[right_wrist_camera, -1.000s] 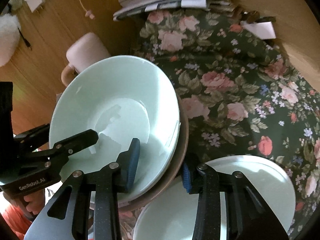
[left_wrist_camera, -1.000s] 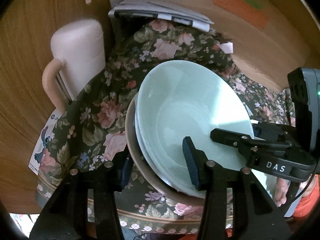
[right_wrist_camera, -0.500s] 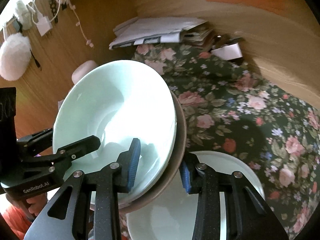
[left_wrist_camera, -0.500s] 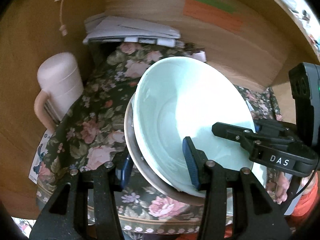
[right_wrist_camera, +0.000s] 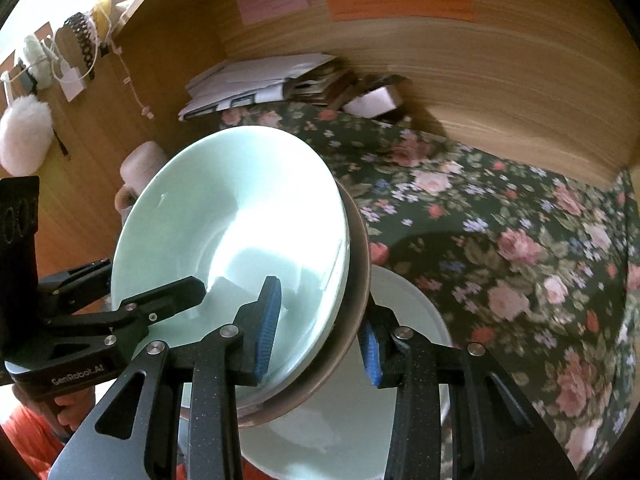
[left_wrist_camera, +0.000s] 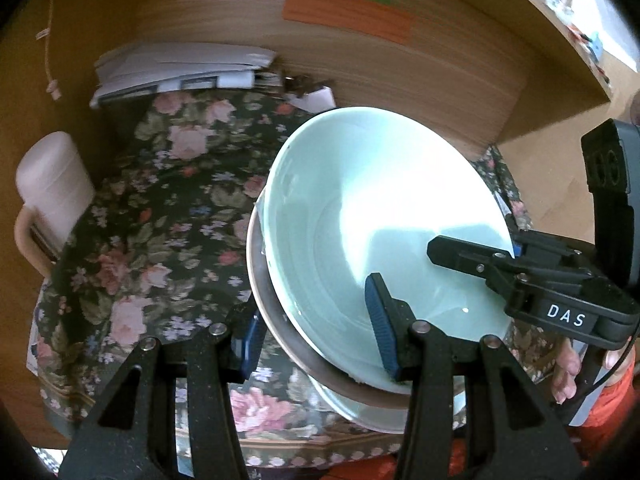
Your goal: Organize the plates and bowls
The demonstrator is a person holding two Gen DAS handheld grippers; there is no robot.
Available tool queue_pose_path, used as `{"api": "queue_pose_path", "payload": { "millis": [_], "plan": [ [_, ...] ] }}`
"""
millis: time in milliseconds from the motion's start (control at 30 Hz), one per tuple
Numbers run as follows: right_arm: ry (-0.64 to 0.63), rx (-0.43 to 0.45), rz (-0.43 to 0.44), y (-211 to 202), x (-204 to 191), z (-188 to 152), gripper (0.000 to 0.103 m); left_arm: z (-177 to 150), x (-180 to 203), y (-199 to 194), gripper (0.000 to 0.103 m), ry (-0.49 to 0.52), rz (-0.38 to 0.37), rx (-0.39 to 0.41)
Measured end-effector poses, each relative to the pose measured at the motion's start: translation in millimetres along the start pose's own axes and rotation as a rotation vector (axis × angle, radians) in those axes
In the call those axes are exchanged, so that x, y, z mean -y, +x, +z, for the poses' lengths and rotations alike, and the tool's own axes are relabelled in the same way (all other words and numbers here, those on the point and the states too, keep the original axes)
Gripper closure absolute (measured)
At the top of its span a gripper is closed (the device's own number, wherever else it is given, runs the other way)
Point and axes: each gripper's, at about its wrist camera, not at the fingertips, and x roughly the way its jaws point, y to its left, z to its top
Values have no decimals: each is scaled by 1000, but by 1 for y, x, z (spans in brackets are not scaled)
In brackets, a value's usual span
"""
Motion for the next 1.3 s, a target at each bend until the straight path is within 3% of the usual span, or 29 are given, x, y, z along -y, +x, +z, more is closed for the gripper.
{"api": "queue_pose_path", "payload": {
  "millis": [367, 900, 1100, 1200, 1300],
  "plan": [
    [63, -16, -24, -8, 23, -23, 70, -9, 25, 13, 56, 37, -37, -46],
    [138, -78, -24, 15, 50, -36, 70, -13, 32, 51, 56, 35, -54, -147],
    [116, -60, -20, 12, 49, -37, 67, -15, 29, 54, 56, 37, -72, -125],
    [89, -30, -59, 5, 44, -36, 67, -16, 27, 52, 55, 26, -69, -107],
    [62, 43, -122, -14, 38, -34, 60, -14, 27, 40, 55, 30, -44, -57]
  ]
}}
